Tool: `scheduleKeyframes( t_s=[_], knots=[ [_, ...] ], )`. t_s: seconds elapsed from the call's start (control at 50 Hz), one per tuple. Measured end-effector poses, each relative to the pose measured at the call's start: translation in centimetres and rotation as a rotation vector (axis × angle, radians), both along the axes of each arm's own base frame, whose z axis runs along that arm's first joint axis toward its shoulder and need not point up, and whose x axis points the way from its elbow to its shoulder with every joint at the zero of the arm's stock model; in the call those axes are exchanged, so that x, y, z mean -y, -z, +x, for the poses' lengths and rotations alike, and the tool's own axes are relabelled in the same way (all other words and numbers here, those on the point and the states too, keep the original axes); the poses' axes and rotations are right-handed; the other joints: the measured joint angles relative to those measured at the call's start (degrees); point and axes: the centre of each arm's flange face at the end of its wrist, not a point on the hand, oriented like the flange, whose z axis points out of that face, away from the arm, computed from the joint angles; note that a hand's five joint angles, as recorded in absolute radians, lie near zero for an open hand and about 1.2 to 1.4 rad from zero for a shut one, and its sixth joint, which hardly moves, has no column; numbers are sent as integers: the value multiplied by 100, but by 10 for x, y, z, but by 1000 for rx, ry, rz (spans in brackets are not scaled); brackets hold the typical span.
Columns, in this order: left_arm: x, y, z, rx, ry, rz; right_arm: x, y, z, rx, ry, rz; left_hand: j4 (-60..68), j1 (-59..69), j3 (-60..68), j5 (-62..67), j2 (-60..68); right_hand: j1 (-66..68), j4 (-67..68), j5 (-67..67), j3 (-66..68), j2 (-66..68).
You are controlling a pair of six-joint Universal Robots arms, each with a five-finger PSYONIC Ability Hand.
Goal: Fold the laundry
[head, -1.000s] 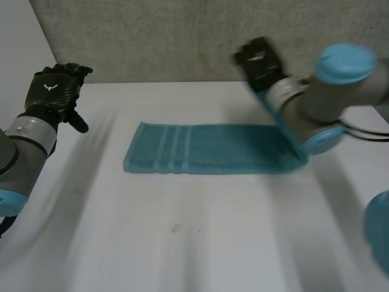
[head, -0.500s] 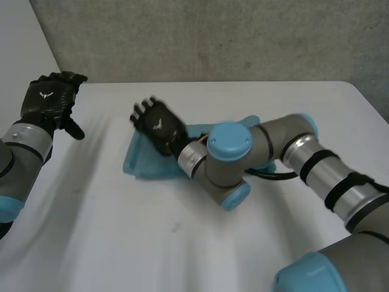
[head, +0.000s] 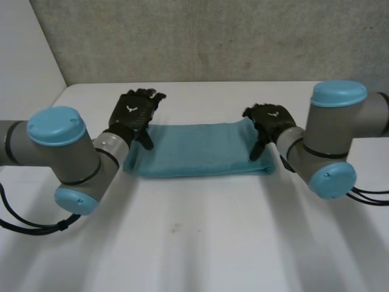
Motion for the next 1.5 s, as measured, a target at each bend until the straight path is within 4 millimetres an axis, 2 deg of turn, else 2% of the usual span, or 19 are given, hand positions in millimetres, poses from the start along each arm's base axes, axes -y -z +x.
scheduleKeyframes(
  t_s=[0.06, 0.18, 0.22, 0.28, 0.32, 0.38, 0.46, 0.7, 0.74, 0.82, 0.86, 0.94, 1.04, 1.22, 1.32, 1.38, 1.44, 1.5],
  knots=[
    [1, 8, -2, 17, 7, 18, 4, 11, -16, -1, 14, 47, 0, 6, 0, 4, 7, 475, 583, 502, 628, 623],
    [4, 14, 0, 36, 4, 25, 9, 28, -31, -6, 13, 99, 0, 6, 15, 5, 10, 1316, 1577, 1389, 1605, 1594],
    [4, 14, 1, 38, 2, 25, 9, 29, -33, -5, 14, 103, 0, 6, 15, 5, 10, 1316, 1577, 1389, 1605, 1594],
    [4, 13, 3, 41, -7, 26, 12, 35, -37, -1, 16, 106, 0, 6, 15, 5, 11, 2141, 2559, 2322, 2605, 2608],
    [3, 13, 4, 41, -9, 26, 13, 37, -37, 2, 17, 103, 0, 6, 15, 5, 11, 2241, 2733, 2471, 2779, 2783],
    [1, 11, 6, 41, -12, 26, 15, 40, -38, 10, 16, 95, 0, 6, 15, 5, 11, 2247, 2738, 2501, 2781, 2778],
    [-5, 7, 9, 43, -13, 28, 16, 44, -38, 41, 17, 102, 0, 6, 15, 5, 11, 1762, 2014, 1958, 2053, 2078],
    [-12, 2, 12, 43, -16, 27, 5, 56, -38, 111, 16, 189, 22, 6, 15, 5, 20, 1694, 2000, 1947, 2036, 1989],
    [-13, 1, 12, 42, -16, 26, 4, 57, -38, 114, 13, 191, 22, 6, 23, 5, 23, 1930, 2281, 2190, 2338, 2285],
    [-14, -2, 13, 40, -18, 23, 6, 58, -39, 117, 14, 175, 22, 6, 23, 5, 23, 3527, 4787, 4546, 4773, 4419],
    [-14, -3, 13, 39, -18, 21, 8, 58, -40, 116, 19, 166, 22, 6, 22, 5, 23, 3776, 5274, 4922, 5252, 4713],
    [-16, -5, 14, 38, -19, 20, 13, 57, -48, 110, 44, 140, 22, 6, 23, 5, 23, 3844, 5412, 4961, 5411, 4950],
    [-20, -9, 16, 37, -20, 16, 20, 41, -67, 85, 87, 86, 22, 6, 23, 5, 23, 3926, 5424, 4962, 5411, 5142],
    [-28, -23, 22, 29, -24, -2, 27, 2, -122, -68, 166, -44, 22, 6, 23, 5, 23, 3926, 5424, 5033, 5420, 5192],
    [-36, -28, 26, 27, -27, -5, 30, -12, -133, -172, 164, -106, 22, 6, 23, 4, 23, 3926, 5424, 5042, 5421, 5247],
    [-41, -31, 28, 26, -27, -4, 30, -25, -124, -220, 125, -160, 22, 6, 22, 0, 22, 3926, 5425, 5061, 5422, 5298],
    [-44, -33, 29, 25, -26, -7, 25, -38, -100, -230, 61, -215, 20, 6, 21, -1, 21, 3926, 5425, 5071, 5435, 5308],
    [-46, -36, 29, 19, -24, -12, 11, -51, -58, -217, -45, -281, 14, 6, 16, -11, 16, 3920, 5425, 5071, 5435, 5314]
  ],
)
